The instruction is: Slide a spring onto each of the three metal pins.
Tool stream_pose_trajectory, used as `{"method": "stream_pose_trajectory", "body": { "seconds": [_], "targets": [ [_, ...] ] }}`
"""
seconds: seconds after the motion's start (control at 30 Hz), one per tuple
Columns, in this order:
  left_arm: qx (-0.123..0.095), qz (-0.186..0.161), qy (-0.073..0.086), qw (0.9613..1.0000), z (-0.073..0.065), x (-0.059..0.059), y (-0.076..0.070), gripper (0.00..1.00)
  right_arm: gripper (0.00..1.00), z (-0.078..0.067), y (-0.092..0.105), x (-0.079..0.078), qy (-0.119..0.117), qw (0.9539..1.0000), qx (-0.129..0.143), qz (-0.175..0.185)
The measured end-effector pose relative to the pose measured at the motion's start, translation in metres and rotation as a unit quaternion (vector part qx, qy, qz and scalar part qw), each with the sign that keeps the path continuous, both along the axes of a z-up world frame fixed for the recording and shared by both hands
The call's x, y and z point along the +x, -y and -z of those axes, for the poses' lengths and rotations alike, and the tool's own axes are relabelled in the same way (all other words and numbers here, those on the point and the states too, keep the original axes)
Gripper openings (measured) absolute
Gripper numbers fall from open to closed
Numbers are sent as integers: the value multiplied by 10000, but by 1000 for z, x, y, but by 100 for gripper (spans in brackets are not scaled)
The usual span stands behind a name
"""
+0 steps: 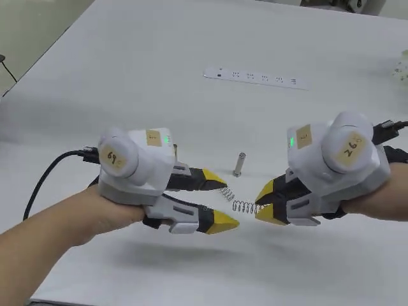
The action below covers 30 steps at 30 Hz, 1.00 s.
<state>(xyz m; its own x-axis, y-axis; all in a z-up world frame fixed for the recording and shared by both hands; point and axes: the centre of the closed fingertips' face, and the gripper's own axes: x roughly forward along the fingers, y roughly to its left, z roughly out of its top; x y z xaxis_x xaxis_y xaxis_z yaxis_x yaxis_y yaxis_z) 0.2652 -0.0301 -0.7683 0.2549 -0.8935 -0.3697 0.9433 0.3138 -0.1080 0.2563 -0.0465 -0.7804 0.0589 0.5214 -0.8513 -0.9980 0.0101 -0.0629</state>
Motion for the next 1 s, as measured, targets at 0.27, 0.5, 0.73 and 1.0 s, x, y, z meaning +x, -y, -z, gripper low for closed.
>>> {"method": "stream_pose_trajectory", "body": {
  "seconds": [0.27, 0.5, 0.73, 1.0],
  "targets": [
    [-67, 94, 57, 9999, 0, -3, 8, 15, 8, -2, 0, -3, 13, 10000, -13, -81],
    [-68, 147, 88, 9998, 0, -5, 10, 12, 8, -2, -1, -5, 37, 9999, -43, -152],
    [-66, 196, 130, 9997, 0, -7, 13, 6, 8, -2, -2, -7, 40, 9998, -52, -177],
    [-86, 321, 206, 9992, -2, -10, 15, 3, 8, -4, 0, -8, 68, 9998, -57, -198]
  ]
}}
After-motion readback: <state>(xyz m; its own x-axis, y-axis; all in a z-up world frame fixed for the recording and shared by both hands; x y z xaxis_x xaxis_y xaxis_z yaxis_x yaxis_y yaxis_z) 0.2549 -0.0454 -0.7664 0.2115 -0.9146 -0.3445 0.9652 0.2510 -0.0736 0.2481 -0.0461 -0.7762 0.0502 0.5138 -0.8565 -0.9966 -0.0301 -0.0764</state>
